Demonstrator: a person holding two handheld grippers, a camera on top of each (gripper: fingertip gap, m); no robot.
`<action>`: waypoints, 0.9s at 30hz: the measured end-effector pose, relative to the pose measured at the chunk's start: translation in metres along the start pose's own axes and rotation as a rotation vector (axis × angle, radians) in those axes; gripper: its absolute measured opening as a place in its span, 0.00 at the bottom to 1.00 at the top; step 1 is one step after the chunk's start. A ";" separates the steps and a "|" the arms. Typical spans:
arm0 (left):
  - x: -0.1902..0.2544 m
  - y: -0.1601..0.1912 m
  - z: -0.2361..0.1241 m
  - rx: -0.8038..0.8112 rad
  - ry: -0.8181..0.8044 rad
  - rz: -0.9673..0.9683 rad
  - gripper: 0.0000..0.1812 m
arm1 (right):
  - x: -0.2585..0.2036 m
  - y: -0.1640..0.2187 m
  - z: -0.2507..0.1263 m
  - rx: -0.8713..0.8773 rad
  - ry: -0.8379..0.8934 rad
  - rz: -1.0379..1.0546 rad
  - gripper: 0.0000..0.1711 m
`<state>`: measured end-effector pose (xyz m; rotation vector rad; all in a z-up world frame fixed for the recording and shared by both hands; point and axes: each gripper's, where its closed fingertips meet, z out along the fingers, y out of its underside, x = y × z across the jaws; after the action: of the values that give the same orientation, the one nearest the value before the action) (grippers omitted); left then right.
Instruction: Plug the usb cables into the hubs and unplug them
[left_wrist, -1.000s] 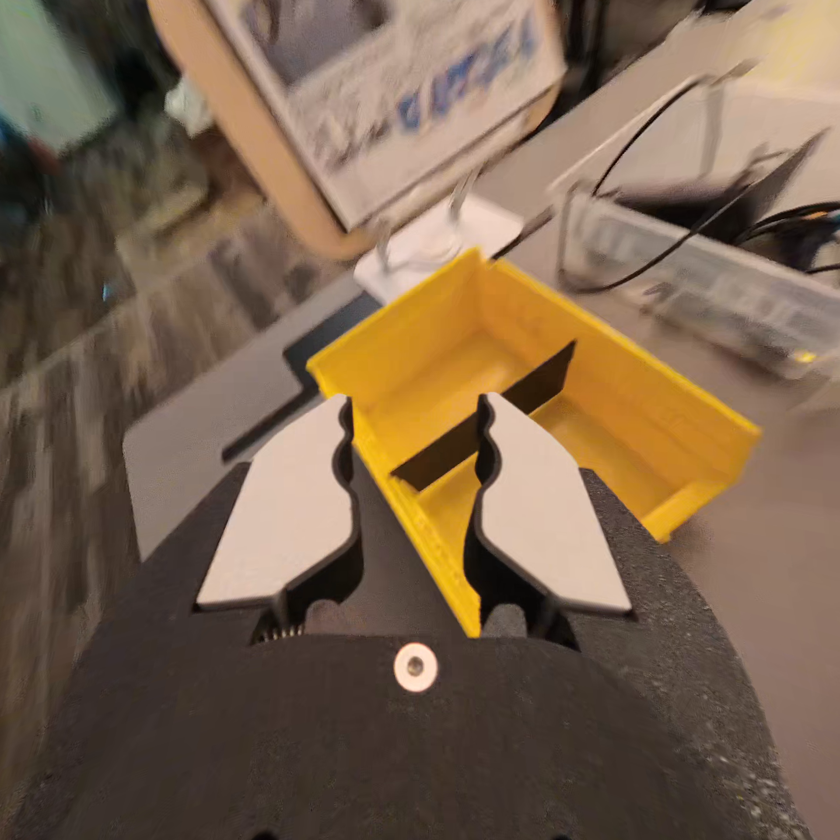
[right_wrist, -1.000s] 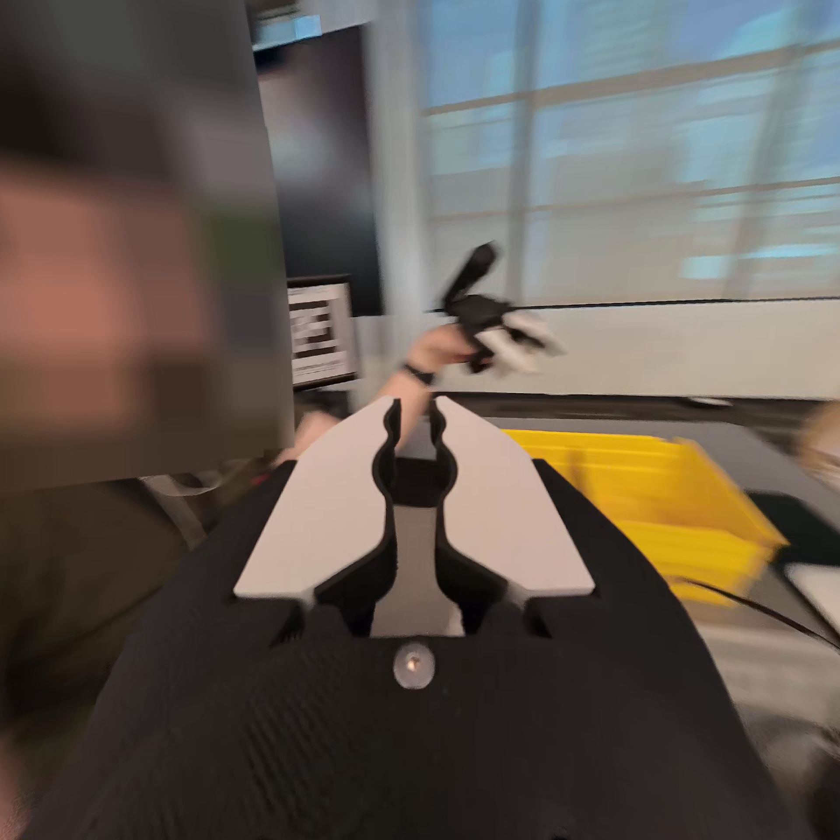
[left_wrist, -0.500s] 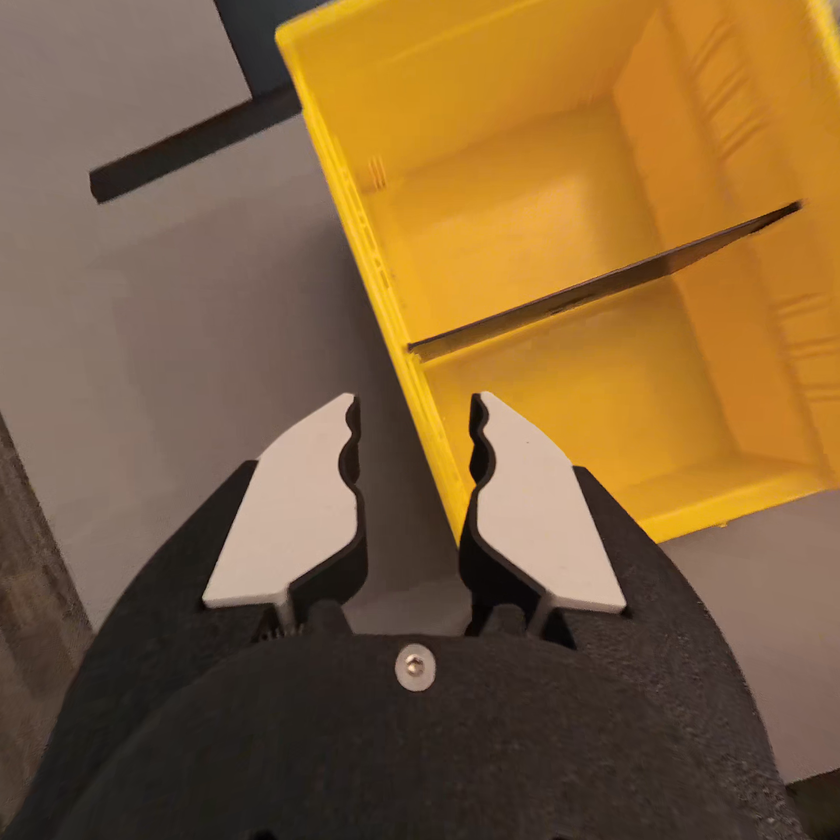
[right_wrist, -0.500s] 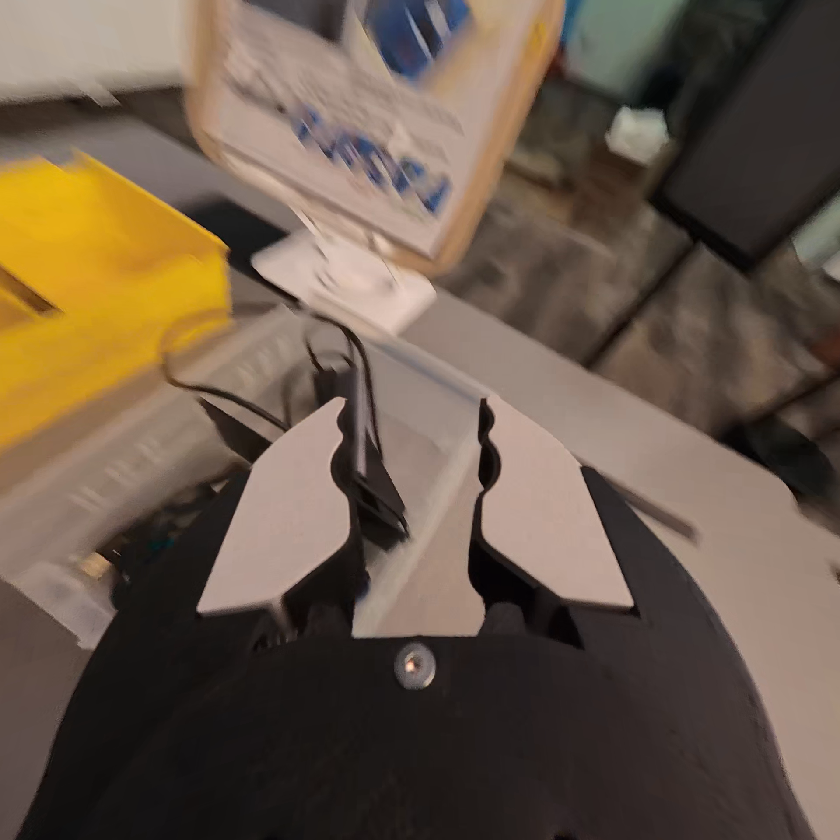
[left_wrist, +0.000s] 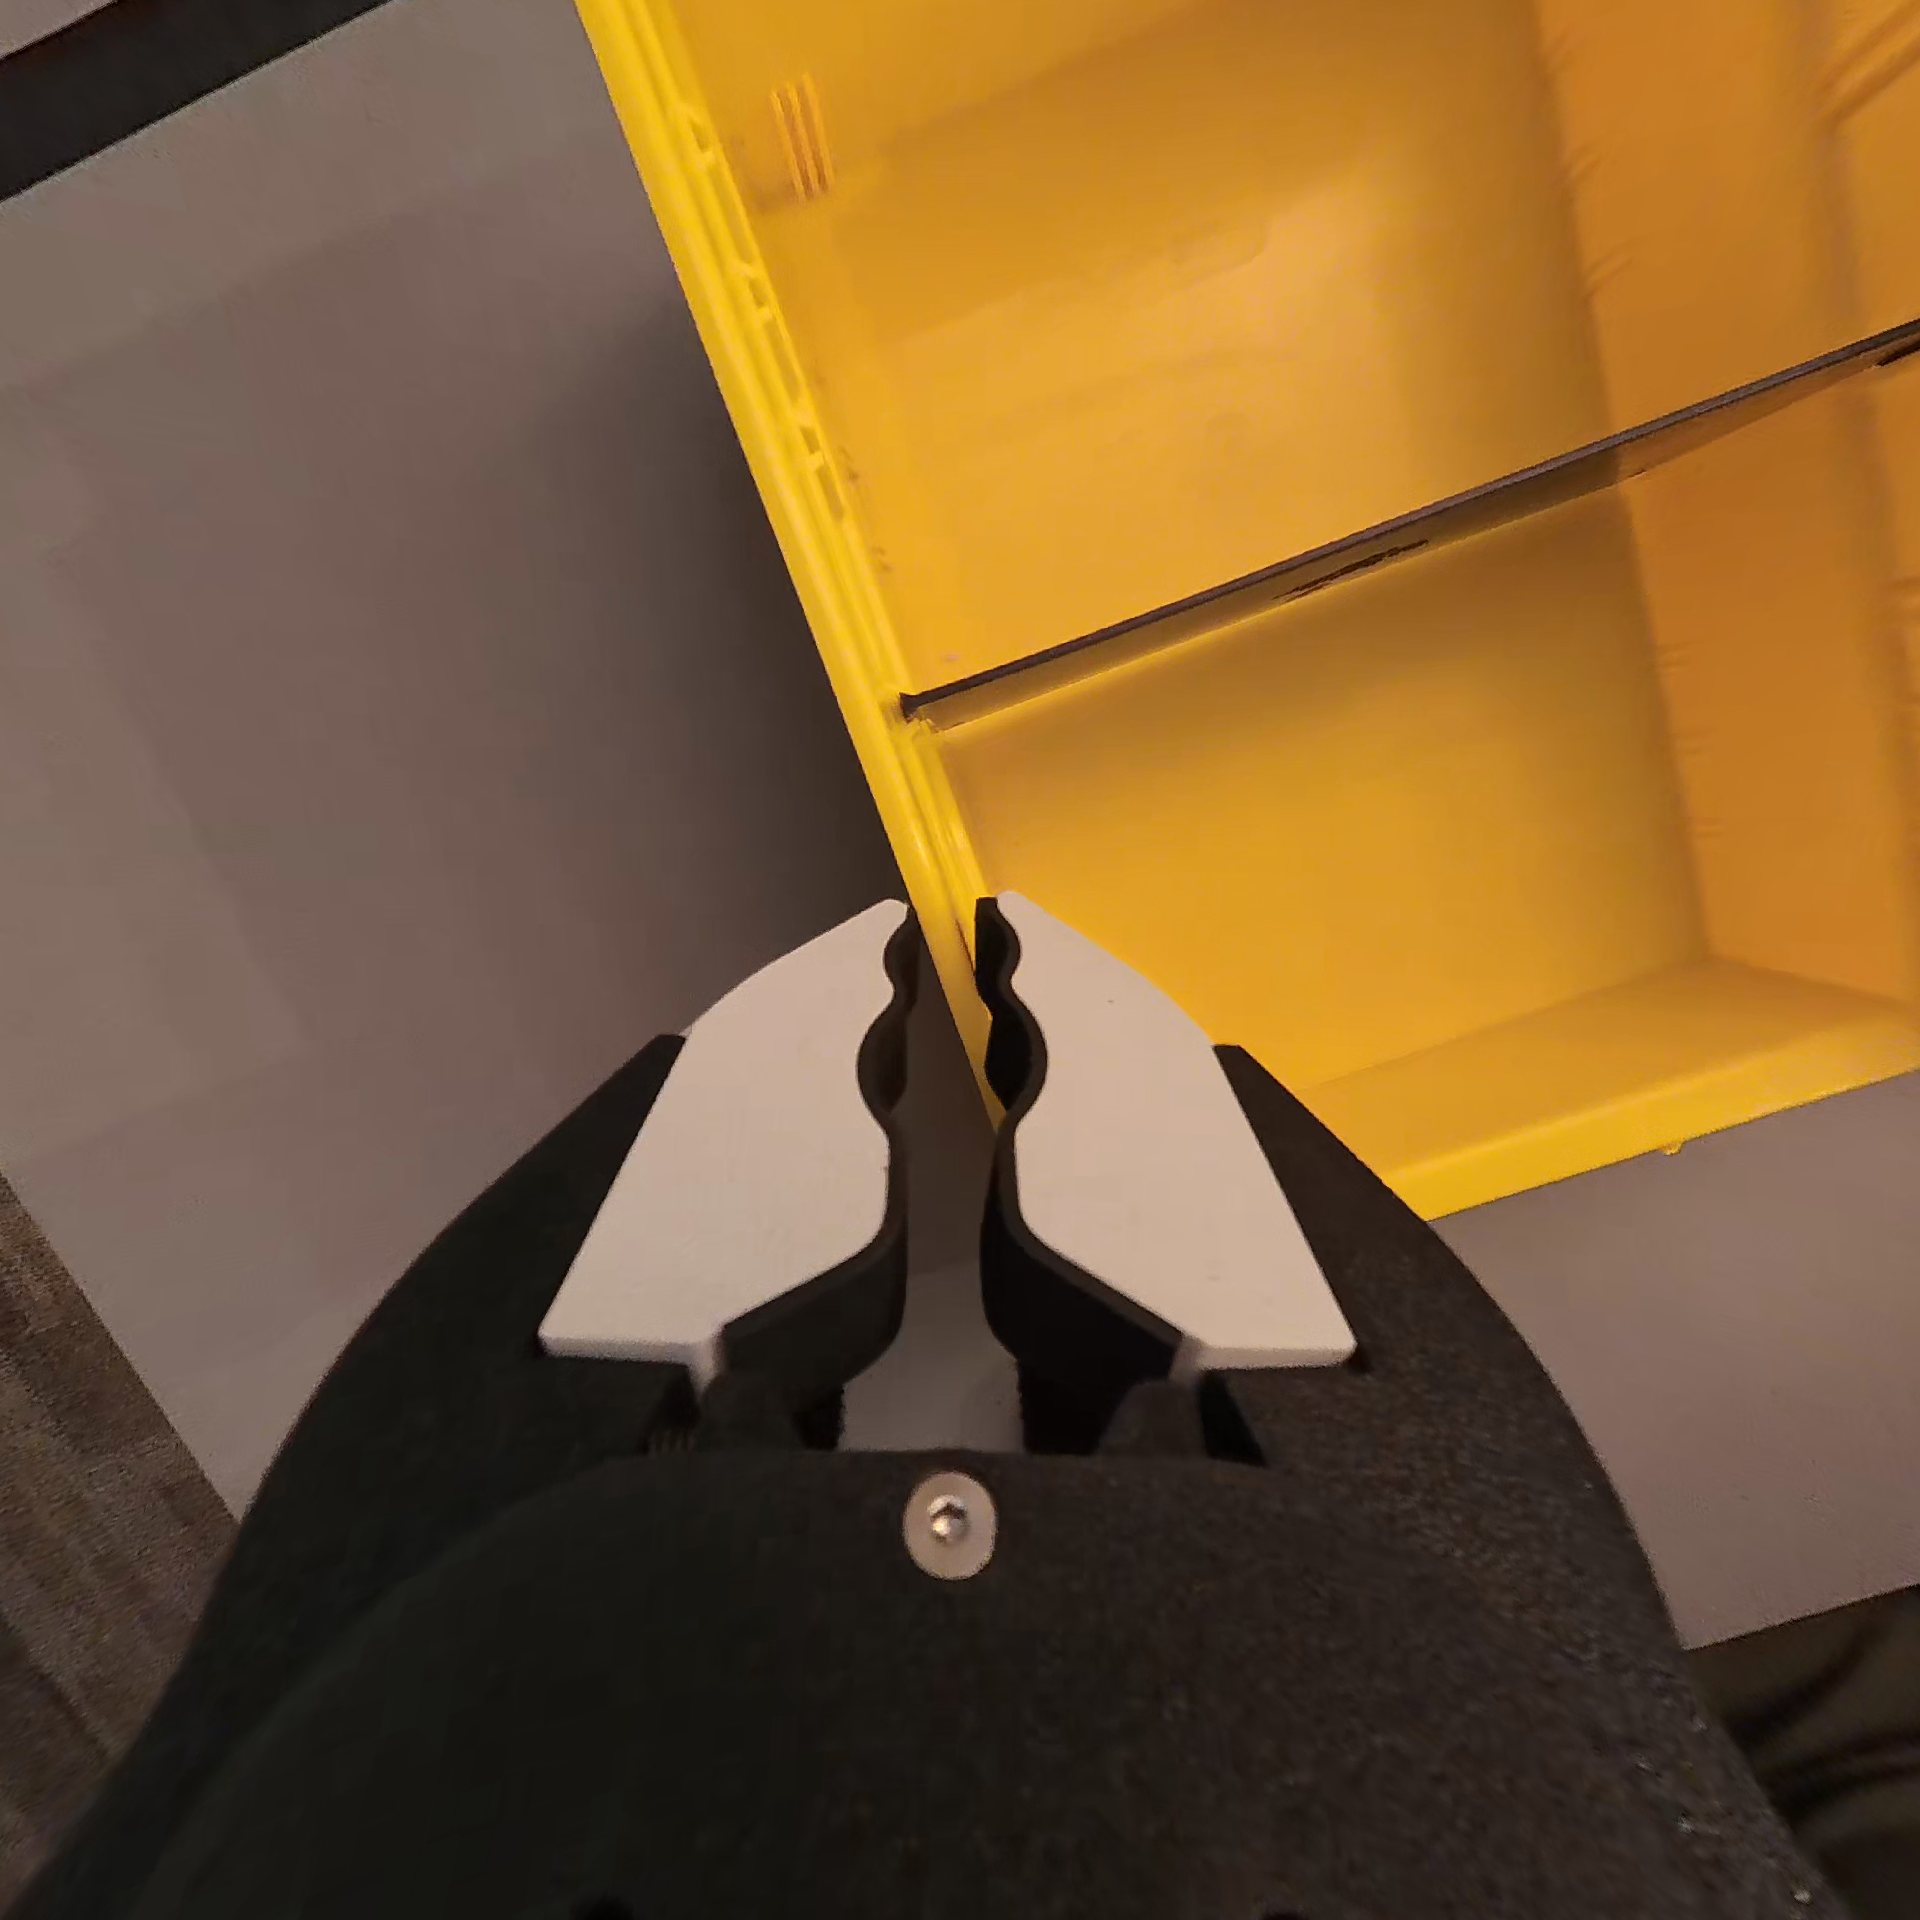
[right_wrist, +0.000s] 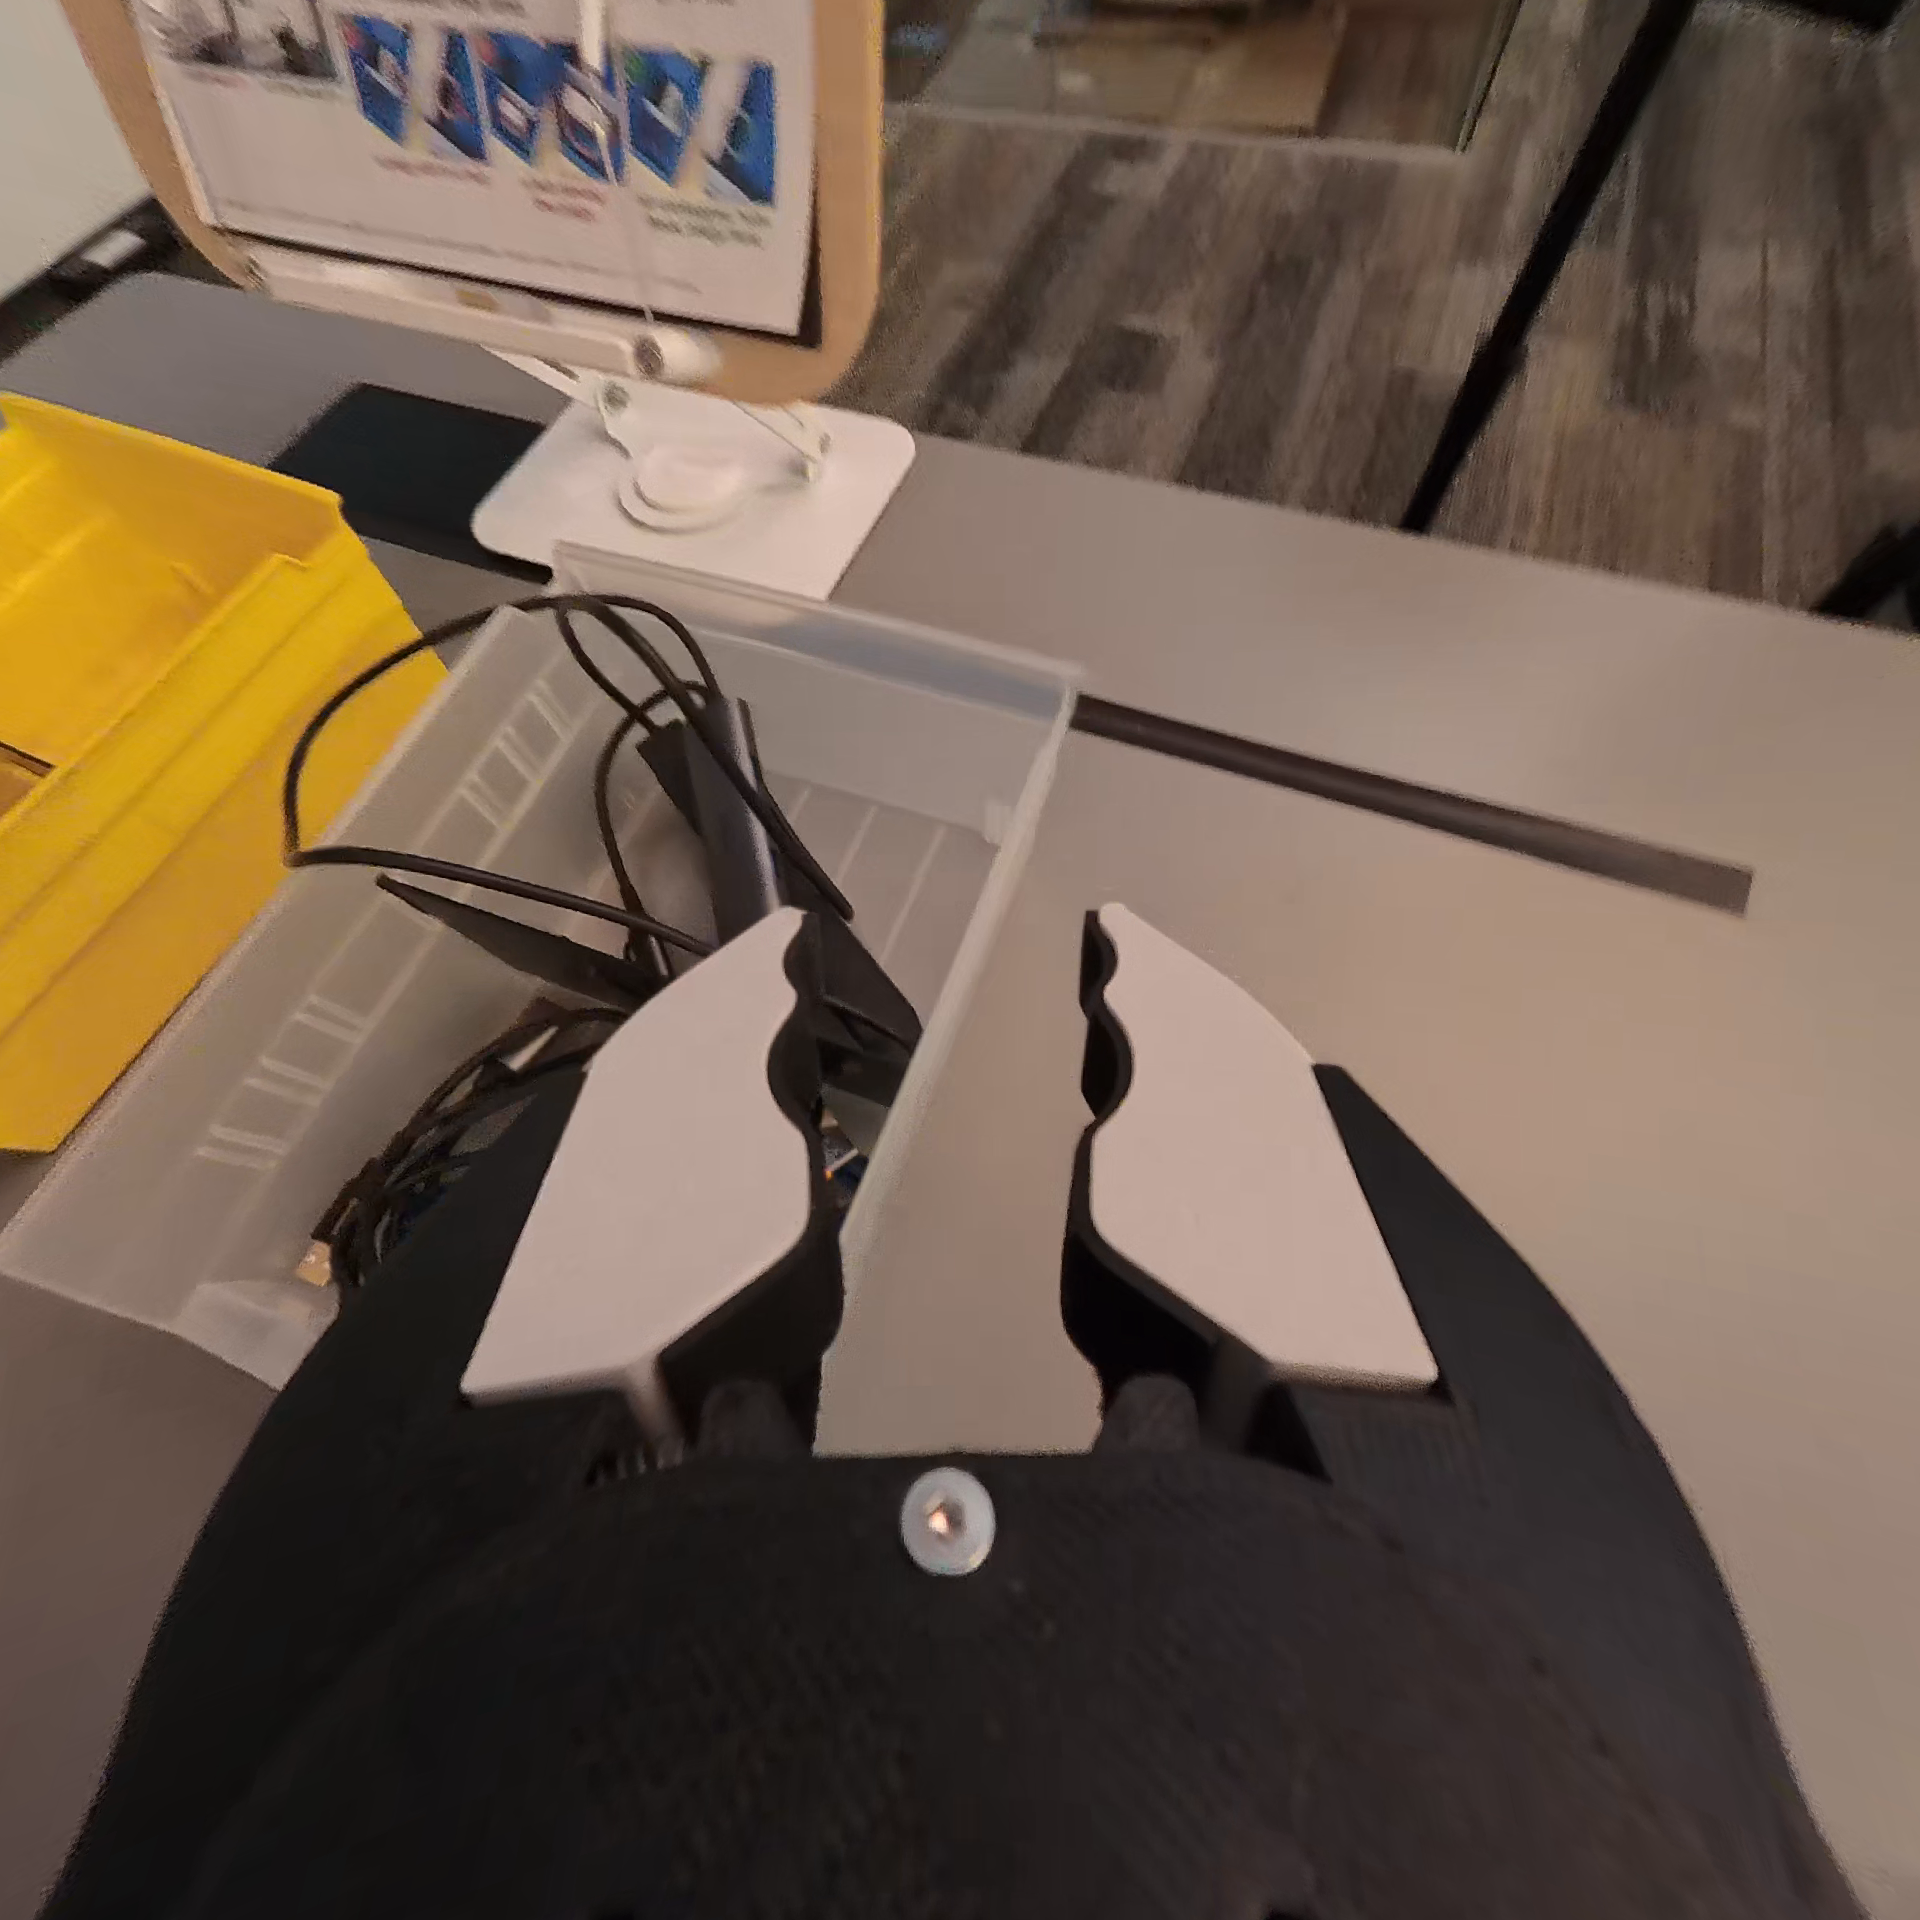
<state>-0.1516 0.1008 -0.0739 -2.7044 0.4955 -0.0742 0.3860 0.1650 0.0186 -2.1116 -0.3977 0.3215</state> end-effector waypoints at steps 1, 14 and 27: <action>0.001 0.000 0.000 0.000 0.005 0.000 0.05 | 0.003 0.005 0.001 -0.023 0.003 0.016 0.28; 0.019 -0.008 0.001 0.011 0.030 0.056 0.08 | -0.004 0.071 0.038 -0.365 -0.079 0.103 0.25; 0.090 -0.062 -0.061 0.359 0.159 0.136 0.18 | 0.002 0.075 0.044 -0.371 -0.070 0.108 0.25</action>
<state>-0.0539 0.1004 0.0042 -2.3182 0.6445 -0.3116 0.3827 0.1602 -0.0684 -2.4958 -0.4096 0.4104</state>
